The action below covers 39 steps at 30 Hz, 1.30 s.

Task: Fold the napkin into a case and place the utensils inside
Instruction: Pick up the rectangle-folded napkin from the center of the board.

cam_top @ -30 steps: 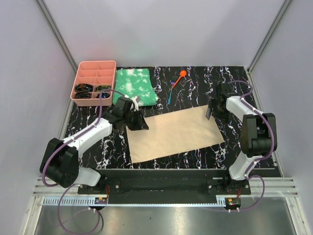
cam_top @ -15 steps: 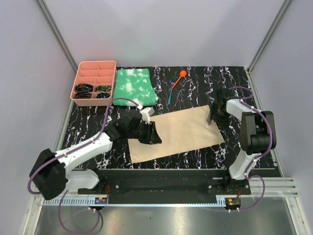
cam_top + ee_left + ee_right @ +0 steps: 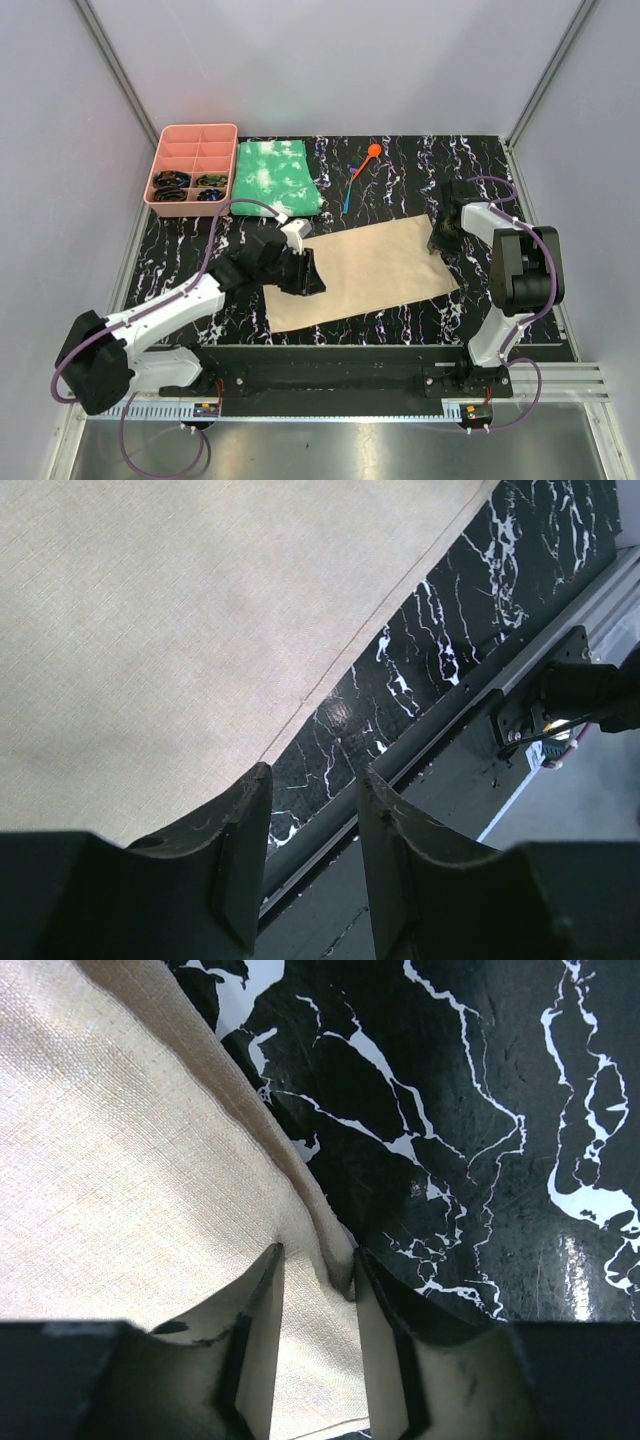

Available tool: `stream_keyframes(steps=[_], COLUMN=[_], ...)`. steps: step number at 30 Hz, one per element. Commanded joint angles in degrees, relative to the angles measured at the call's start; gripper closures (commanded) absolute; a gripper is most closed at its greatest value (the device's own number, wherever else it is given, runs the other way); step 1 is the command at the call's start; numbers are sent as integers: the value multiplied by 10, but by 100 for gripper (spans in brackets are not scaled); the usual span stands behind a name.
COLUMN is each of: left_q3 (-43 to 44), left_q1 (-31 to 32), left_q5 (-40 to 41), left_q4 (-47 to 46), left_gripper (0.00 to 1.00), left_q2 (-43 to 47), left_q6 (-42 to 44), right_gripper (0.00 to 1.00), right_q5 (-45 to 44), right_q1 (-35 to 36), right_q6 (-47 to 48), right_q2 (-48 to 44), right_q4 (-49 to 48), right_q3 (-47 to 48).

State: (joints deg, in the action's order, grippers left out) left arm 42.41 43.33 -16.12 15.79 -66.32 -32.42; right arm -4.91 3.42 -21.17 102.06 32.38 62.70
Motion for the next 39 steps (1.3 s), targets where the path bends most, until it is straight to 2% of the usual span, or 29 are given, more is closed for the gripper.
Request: stream_keyframes(steps=[1, 9, 15, 20, 26, 31, 39], left_q3=[32, 55, 81, 81, 59, 33, 24], left_q1=[-6, -68, -109, -117, -116, -109, -98], left_q5=[21, 14, 46, 92, 62, 53, 57], left_q4=[-18, -21, -18, -20, -68, -108, -114], left_gripper=[58, 62, 67, 69, 73, 73, 74], left_q2=[-11, -96, -173, -207, -274, -291, -269], left_q6=[-12, -40, -46, -49, -70, -89, -93], right_gripper=[66, 100, 100, 100, 100, 100, 100], right_q5=[13, 47, 82, 124, 147, 141, 131], right_q1=[7, 7, 7, 11, 48, 128, 252], right_q6=[23, 28, -14, -10, -17, -50, -134], right_q2=[-4, -26, -101, -171, -201, -201, -179], right_q4=[1, -14, -14, -12, 1, 10, -17], right_q3=[-6, -13, -35, -46, -35, -18, 26])
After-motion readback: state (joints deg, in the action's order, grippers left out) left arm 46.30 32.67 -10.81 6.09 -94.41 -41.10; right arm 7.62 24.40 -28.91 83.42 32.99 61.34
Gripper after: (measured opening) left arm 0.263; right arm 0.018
